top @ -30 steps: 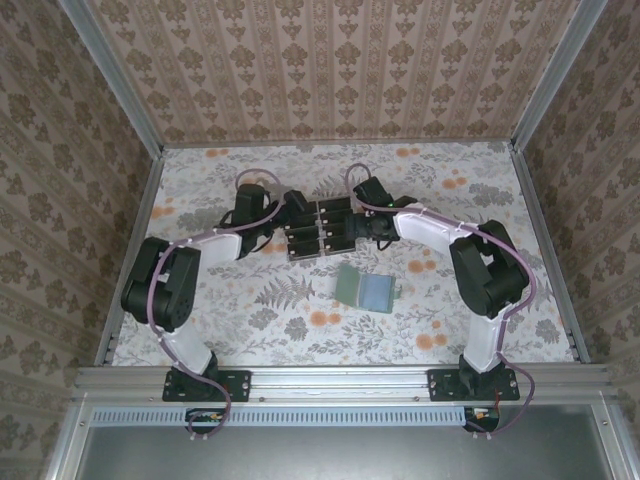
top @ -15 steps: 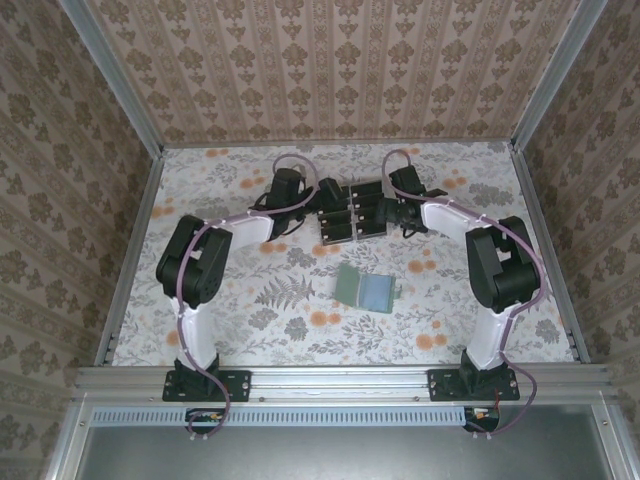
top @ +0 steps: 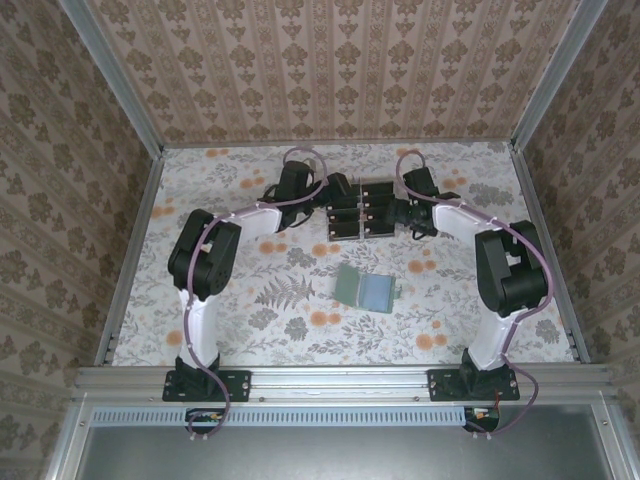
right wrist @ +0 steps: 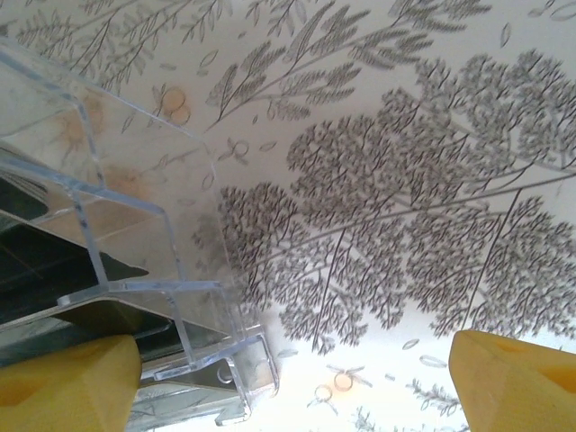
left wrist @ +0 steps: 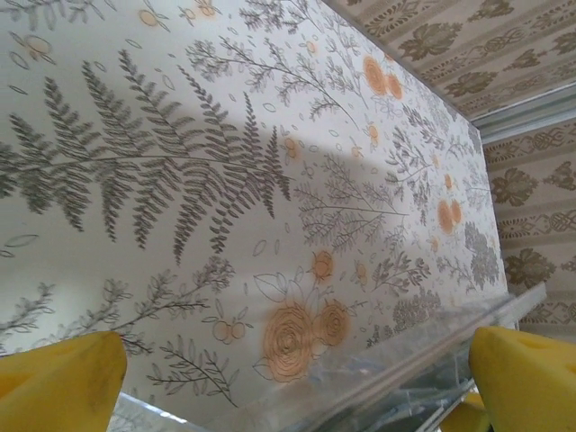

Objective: Put the credit cards into the card holder
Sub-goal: Move the storage box to the top-center of the table, then move the card holder to the center of the table.

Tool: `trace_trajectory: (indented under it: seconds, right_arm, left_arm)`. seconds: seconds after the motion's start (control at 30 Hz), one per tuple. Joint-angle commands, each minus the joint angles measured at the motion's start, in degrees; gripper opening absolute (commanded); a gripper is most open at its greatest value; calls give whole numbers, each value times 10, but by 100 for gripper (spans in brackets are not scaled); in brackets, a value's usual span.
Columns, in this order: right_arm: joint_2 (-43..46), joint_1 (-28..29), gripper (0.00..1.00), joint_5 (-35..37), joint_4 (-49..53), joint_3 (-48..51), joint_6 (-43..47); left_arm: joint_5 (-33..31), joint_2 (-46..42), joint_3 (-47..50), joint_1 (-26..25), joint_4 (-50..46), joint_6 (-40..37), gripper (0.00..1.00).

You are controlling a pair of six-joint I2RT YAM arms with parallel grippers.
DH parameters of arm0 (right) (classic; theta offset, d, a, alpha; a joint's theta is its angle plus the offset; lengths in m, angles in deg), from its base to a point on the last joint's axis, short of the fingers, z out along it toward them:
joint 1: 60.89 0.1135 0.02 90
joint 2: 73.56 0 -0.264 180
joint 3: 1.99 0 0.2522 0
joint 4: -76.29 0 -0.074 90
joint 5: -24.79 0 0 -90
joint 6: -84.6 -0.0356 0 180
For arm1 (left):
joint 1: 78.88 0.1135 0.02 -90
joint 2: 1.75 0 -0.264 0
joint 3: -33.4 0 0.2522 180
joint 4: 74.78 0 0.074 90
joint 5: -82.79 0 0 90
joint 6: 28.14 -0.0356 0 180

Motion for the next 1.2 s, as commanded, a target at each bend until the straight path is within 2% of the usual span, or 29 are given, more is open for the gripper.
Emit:
trace_trajectory:
  seconds: [0.0,0.33,0.5,0.63,0.77,0.93,1.07,1.17]
  right_arm:
    - [46,0,90,-58,31,21,8]
    - [150,2,90,-91,28,66,-12]
    - [217,12,89,-110,24,117,-31]
    - [285,26,88,-104,20,172,-48]
    - [343,34,88,-100,8,231,-70]
    - [379,37,88,-101,7,271,-80]
    - [377,38,91,-102,12,276,-76]
    - [369,38,100,-98,12,275,-77]
  left_arm:
    - [14,-28,17,28,4,-15,100]
    - [45,-120,104,82,15,-31,100]
    - [52,-197,164,74,-57,-87,100]
    - [39,-251,200,46,-151,-154,100]
    - [18,-279,238,-25,-201,-196,100]
    - [4,-278,275,-87,-196,-189,100]
    - [0,-258,279,-118,-176,-174,100]
    - [6,-235,272,-133,-158,-162,97]
